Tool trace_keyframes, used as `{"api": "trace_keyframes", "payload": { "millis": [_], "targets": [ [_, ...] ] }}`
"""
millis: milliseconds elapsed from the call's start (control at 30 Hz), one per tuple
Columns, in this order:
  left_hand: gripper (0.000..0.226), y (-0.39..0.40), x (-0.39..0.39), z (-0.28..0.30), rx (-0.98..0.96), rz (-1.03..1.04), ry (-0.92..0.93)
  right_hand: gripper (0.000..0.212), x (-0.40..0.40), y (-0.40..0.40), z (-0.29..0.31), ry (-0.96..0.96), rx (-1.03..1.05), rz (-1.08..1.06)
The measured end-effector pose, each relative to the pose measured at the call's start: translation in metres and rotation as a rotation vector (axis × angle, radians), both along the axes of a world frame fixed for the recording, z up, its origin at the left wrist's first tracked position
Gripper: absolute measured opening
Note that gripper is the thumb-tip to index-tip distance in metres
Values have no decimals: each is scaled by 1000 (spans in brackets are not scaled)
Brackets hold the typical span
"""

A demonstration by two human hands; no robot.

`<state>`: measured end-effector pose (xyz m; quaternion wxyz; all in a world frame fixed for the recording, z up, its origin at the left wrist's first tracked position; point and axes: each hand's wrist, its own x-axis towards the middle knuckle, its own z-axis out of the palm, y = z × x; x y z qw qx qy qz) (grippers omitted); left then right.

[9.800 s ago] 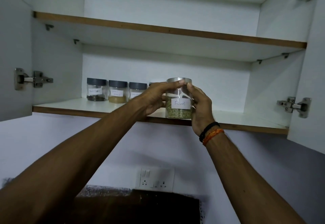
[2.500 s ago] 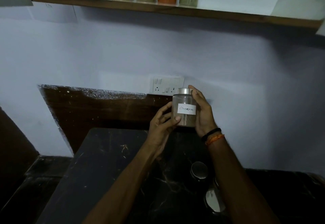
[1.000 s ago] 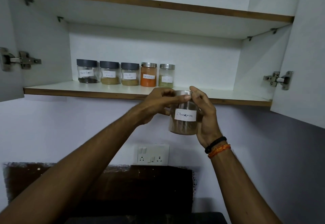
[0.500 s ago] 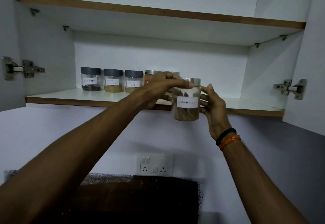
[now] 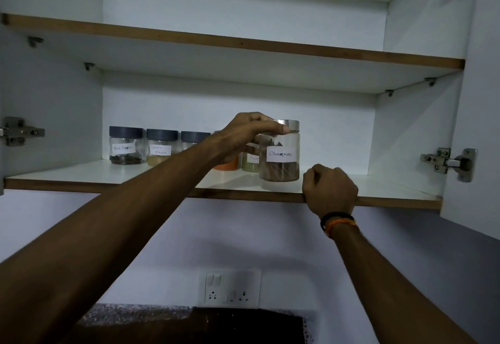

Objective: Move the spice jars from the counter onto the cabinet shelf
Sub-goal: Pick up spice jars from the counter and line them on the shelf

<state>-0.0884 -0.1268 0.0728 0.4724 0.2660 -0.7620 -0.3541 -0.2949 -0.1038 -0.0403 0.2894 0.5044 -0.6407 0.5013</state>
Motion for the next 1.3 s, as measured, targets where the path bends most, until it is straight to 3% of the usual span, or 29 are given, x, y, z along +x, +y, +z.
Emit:
{"api": "trace_keyframes", "payload": {
  "millis": [500, 900, 1300],
  "targets": [
    [49, -74, -34, -17, 17, -1, -53, 33, -1, -4, -4, 8, -123, -15],
    [37, -106, -55, 20, -580, 229, -557, 28, -2, -9, -7, 12, -247, 43],
    [40, -146, -65, 3, -678, 340, -546, 26, -1, -8, -7, 16, -297, 53]
  ]
}}
